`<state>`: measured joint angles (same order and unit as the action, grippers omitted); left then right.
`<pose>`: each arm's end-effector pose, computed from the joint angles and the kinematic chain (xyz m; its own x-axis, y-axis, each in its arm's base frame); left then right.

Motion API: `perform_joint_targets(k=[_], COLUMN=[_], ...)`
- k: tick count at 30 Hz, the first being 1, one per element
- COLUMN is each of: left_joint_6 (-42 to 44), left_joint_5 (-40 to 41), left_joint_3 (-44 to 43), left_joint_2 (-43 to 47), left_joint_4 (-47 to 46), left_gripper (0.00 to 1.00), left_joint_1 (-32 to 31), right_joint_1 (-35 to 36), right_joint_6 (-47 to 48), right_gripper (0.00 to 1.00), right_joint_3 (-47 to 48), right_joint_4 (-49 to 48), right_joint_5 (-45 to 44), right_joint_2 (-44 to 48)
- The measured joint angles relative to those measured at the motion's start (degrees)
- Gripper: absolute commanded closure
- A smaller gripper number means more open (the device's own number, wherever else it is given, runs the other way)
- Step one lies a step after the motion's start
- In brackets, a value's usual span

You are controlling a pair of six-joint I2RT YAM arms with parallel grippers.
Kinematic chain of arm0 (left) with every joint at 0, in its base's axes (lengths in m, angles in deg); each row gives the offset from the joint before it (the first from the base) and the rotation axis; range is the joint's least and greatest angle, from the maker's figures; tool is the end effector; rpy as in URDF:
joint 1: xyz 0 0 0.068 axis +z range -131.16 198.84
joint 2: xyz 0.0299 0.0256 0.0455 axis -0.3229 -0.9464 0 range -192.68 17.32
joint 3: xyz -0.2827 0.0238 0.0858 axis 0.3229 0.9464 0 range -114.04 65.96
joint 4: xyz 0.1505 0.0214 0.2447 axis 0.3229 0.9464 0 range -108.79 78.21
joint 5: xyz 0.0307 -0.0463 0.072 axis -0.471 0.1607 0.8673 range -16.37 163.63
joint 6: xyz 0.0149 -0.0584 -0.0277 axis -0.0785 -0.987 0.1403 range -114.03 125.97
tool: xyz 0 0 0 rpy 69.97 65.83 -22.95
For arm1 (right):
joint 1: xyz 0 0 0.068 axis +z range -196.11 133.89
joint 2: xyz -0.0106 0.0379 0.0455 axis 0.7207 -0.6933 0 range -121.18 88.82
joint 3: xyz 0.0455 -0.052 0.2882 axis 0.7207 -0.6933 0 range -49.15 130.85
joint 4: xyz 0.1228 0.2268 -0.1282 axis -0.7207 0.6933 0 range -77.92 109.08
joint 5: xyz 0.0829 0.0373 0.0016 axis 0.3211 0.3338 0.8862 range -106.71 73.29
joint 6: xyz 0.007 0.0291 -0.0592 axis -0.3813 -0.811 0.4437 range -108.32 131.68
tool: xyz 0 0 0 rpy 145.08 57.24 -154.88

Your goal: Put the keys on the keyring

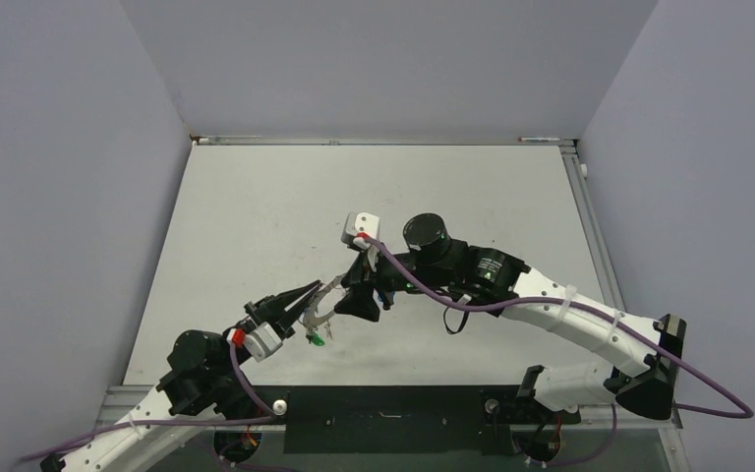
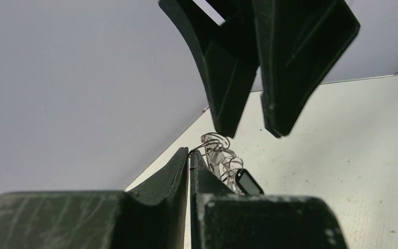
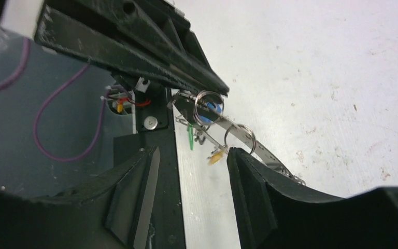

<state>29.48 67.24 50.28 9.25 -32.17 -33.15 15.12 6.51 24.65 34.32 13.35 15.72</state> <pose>0.0664 -0.0944 0.2949 0.5401 -0.0474 -0.8403 0.6888 0.5986 0.4090 0.1309 0.2929 0.4088 -0.2645 -0.3199 -0.9098 -0.9630 0.0372 0.2669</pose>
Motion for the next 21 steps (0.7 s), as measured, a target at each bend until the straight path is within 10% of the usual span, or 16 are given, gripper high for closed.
perform_joint_targets(k=[10,21], left_joint_6=[-4.74,-10.49], left_joint_5=[0.17,0.85], left_joint_3=[0.24,1.09], left_joint_2=[-0.81,-2.80], left_joint_4=[-2.16,-6.49], left_gripper=[1.00,1.00], left_joint_1=[1.16,2.21], right_joint_1=[2.36,10.34], right_joint_6=[7.21,16.70], right_gripper=[0.55,0.59], right_joint_3=[-22.18,-24.11], right_joint_4=[-18.05,-29.99], right_joint_5=[-3.65,-11.13], right_joint_2=[13.35,13.49])
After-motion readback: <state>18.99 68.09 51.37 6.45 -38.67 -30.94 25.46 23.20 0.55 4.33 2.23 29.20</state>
